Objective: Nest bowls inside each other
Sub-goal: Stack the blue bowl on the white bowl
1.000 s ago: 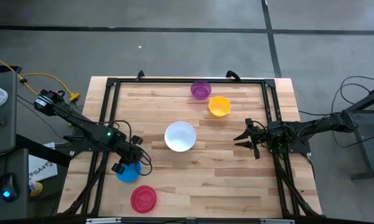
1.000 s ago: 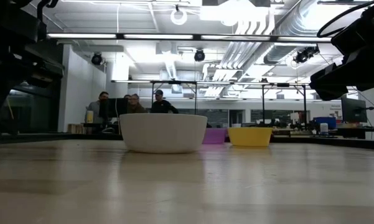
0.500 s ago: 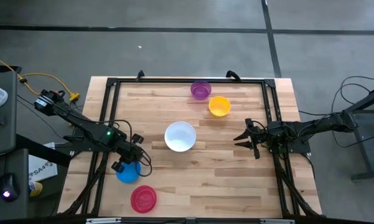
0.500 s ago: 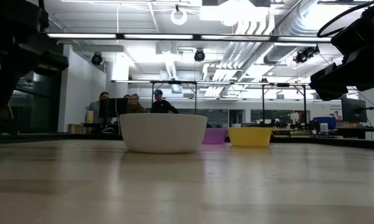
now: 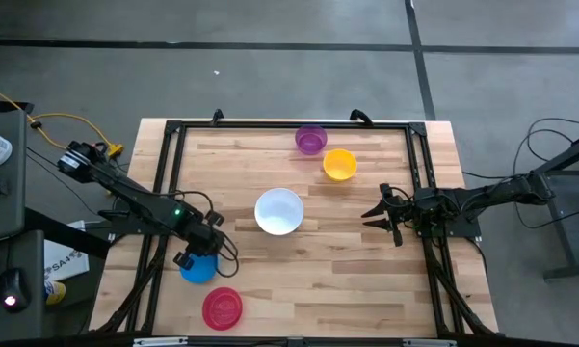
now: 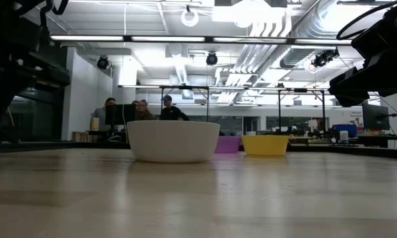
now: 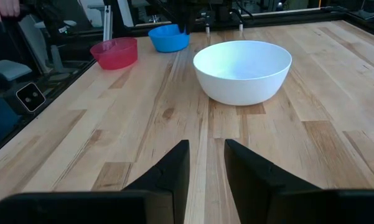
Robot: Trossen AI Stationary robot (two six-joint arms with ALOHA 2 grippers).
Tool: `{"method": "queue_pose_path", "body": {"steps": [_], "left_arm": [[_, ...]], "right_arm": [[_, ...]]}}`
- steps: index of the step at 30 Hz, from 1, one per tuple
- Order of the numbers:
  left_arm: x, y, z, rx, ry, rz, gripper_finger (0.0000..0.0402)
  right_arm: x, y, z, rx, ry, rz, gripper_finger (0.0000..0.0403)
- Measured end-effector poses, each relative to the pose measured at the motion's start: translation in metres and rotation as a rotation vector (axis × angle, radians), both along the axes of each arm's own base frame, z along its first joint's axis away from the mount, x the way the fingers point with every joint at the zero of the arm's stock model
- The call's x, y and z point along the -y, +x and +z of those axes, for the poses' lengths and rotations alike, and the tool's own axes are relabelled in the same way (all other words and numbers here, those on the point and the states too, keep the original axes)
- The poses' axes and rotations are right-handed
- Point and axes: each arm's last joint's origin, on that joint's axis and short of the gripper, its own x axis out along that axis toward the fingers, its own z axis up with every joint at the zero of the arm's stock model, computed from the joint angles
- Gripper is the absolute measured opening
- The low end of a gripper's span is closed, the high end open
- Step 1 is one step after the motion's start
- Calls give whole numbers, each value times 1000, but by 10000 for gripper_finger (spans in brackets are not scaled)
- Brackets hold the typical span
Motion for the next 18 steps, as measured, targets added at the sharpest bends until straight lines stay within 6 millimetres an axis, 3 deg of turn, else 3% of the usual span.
{"method": "queue_pose_path", "body": {"steps": [18], "left_arm": [[1,1,-3,-15,2,8,67]], "right_arm": [[0,0,0,0,0,0,94]]}}
